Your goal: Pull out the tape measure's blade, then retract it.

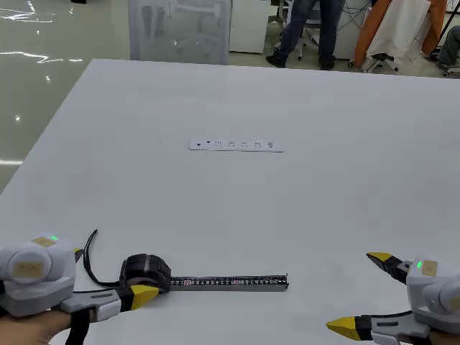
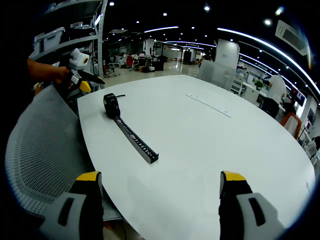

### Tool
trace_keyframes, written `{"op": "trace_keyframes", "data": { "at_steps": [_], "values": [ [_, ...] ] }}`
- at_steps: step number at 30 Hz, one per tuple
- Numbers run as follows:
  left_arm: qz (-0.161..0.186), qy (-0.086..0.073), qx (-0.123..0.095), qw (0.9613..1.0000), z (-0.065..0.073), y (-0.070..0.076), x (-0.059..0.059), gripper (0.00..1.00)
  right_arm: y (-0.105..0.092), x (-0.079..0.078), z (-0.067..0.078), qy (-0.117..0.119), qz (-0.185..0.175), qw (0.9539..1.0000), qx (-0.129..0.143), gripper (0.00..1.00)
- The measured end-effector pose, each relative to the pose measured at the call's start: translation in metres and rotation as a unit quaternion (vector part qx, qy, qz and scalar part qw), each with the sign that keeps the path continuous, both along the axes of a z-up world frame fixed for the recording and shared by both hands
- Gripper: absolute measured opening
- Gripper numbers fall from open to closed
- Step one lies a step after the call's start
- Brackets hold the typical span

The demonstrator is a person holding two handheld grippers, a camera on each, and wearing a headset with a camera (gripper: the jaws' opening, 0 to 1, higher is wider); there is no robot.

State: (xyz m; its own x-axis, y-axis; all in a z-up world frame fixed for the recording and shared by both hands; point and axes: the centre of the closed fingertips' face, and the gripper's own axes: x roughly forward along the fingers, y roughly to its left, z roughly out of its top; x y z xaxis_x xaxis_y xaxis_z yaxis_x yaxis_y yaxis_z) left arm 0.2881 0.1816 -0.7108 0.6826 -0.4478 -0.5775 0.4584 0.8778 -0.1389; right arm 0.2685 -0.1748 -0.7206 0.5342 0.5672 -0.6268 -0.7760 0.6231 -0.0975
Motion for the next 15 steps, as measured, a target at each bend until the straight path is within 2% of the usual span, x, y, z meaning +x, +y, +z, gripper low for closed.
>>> {"op": "trace_keyframes", "data": {
  "at_steps": [2, 3, 5, 8, 13, 15],
  "values": [
    [0.010, 0.018, 0.015, 0.9997, -0.009, 0.000, 0.006, 1.00, 0.004, 0.004, 0.001, 0.001, 0.007, 1.0000, -0.001, 0.99],
    [0.016, 0.033, 0.018, 0.9992, -0.013, -0.002, 0.007, 1.00, 0.007, 0.005, 0.000, 0.007, 0.013, 0.9999, -0.002, 0.98],
    [0.019, 0.027, 0.013, 0.9994, -0.014, -0.006, 0.011, 1.00, 0.011, 0.005, -0.001, 0.013, 0.024, 0.9996, -0.006, 0.98],
    [0.022, 0.044, 0.007, 0.9988, -0.027, -0.015, 0.010, 1.00, 0.019, 0.006, -0.007, 0.023, 0.050, 0.9983, -0.018, 0.97],
    [0.037, 0.040, 0.016, 0.9984, -0.043, -0.019, 0.014, 1.00, 0.029, 0.011, -0.018, 0.049, 0.081, 0.9950, -0.030, 0.95],
    [0.034, 0.030, 0.015, 0.9989, -0.043, -0.023, 0.016, 1.00, 0.032, 0.012, -0.020, 0.052, 0.092, 0.9935, -0.041, 0.94]
  ]
}}
